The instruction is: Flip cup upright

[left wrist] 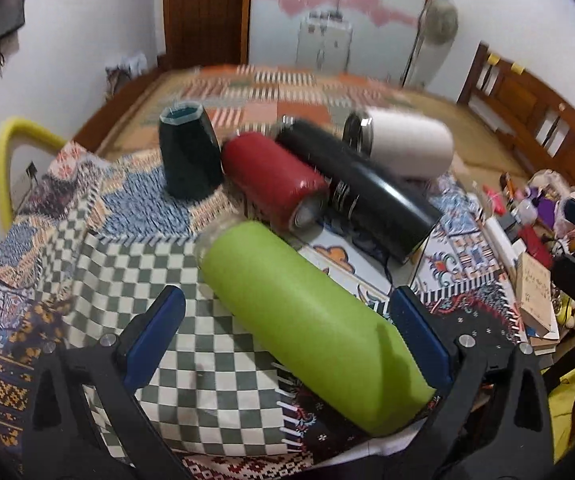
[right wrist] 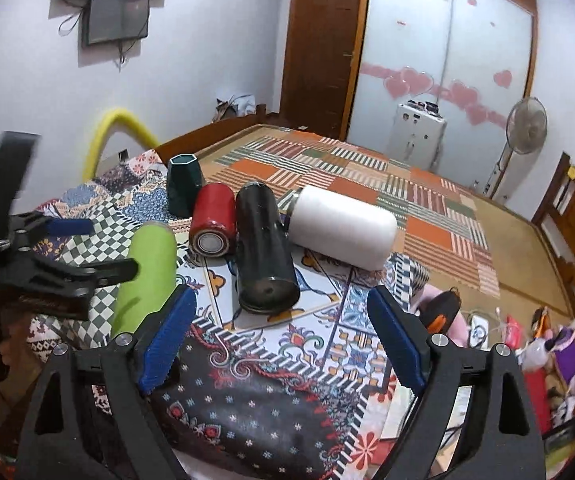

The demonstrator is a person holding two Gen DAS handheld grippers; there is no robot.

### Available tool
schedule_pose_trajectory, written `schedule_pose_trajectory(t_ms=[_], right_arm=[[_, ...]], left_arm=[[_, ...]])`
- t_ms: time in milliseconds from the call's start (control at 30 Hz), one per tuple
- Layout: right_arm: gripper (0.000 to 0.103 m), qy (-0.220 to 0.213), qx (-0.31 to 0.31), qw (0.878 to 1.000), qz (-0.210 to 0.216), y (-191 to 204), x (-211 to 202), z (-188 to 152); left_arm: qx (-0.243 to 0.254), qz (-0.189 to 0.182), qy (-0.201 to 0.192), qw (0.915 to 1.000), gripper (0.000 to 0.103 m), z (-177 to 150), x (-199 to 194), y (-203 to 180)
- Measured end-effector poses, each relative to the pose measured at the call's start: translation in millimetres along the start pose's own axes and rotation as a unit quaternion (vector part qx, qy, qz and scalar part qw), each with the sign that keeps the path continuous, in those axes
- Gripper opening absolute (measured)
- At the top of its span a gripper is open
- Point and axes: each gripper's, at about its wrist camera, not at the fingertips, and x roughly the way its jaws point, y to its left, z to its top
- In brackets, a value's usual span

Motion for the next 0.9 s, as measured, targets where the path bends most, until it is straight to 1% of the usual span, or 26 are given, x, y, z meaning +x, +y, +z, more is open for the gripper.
schedule_pose_trajectory(t_ms=[67,100,167,233,367,567,700,833,900], right_arm=[[0.086,-0.005,0.008,1.0,0.004,-5,0,-2],[0.086,-0.009,0.009,1.0,0.004,-5,1,-4],[0.086,-0.014,0.009,1.0,0.006,-6,2,-5],[0.086,-0.017,0.012,1.0,0.01,-8,3,-8],[0.086,-0.019,0.027,0.999,0.026,-15,8,-12],[0.086,-0.015,0.037,0.999,0.032,-21,13,-16],[0.086,-0.013,0.037,0.999,0.03,-22,15,-18],[0.086,-0.013,0.037,0.999,0.024,-21,12,-18],[0.086,-0.014,0.036,0.999,0.021,-21,9,-18]], left_arm=[[-0.012,-0.003,0.028,0.9995,0.103,4,13,2],[-0.021,-0.008,0.043,0.9988,0.101,6,19,4],[-0.043,-0.018,0.07,0.9964,0.093,8,32,9],[-0.071,-0.029,0.083,0.9936,0.091,10,41,15],[-0.098,-0.025,0.094,0.9905,0.09,14,53,17],[-0.114,-0.024,0.103,0.9878,0.092,19,68,12],[-0.142,-0.047,0.119,0.9815,0.09,21,78,14],[-0.144,-0.059,0.116,0.9811,0.089,22,81,14],[-0.149,-0.084,0.114,0.9788,0.084,23,82,20]])
